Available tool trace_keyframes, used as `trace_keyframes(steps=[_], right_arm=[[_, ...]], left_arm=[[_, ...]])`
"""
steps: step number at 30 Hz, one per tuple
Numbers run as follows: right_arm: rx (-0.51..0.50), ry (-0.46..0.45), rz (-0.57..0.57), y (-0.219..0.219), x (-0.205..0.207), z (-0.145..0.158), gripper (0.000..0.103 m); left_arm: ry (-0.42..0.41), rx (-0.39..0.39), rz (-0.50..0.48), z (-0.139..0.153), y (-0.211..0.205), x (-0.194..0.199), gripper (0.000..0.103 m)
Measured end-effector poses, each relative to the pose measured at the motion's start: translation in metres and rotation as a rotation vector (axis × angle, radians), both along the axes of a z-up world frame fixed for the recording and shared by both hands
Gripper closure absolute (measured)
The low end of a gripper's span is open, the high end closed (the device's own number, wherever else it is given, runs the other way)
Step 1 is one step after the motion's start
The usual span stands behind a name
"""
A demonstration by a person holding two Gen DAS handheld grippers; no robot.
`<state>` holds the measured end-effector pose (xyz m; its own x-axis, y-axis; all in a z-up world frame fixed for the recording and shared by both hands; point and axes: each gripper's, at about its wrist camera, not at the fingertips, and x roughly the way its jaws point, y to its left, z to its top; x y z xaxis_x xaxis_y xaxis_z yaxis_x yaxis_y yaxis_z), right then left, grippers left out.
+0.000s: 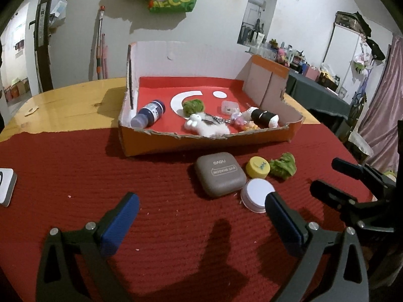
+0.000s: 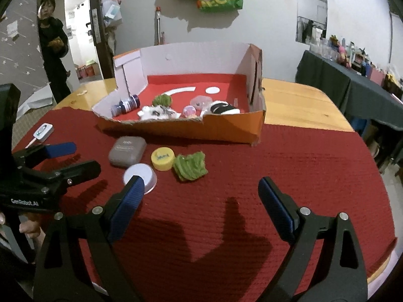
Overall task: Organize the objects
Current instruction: 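Withdraw both tools from the box back over the remaining items, then grasp the grey eye shadow case with the left tool while the right tool grasps another green fuzzy ball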
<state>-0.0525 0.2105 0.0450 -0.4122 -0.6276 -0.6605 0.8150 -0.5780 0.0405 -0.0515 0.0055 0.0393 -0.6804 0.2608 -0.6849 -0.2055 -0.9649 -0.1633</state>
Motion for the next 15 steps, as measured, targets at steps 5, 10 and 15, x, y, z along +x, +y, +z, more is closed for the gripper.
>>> trace_keyframes(steps=[5,10,15], right_arm=[[0.042,-0.013,-0.016,-0.006,-0.009,-0.006,0.01],[0.086,-0.054,-0.005,-0.015,-0.021,-0.015,0.011],[0.124,-0.063,0.016,-0.026,-0.03,-0.021,0.016]], left_arm=[[-0.021,-0.023,0.001,-0.002,0.006,-0.01,0.001],[-0.053,-0.042,-0.023,-0.006,0.014,-0.025,0.005],[-0.097,-0.044,-0.039,-0.012,0.02,-0.041,0.014]])
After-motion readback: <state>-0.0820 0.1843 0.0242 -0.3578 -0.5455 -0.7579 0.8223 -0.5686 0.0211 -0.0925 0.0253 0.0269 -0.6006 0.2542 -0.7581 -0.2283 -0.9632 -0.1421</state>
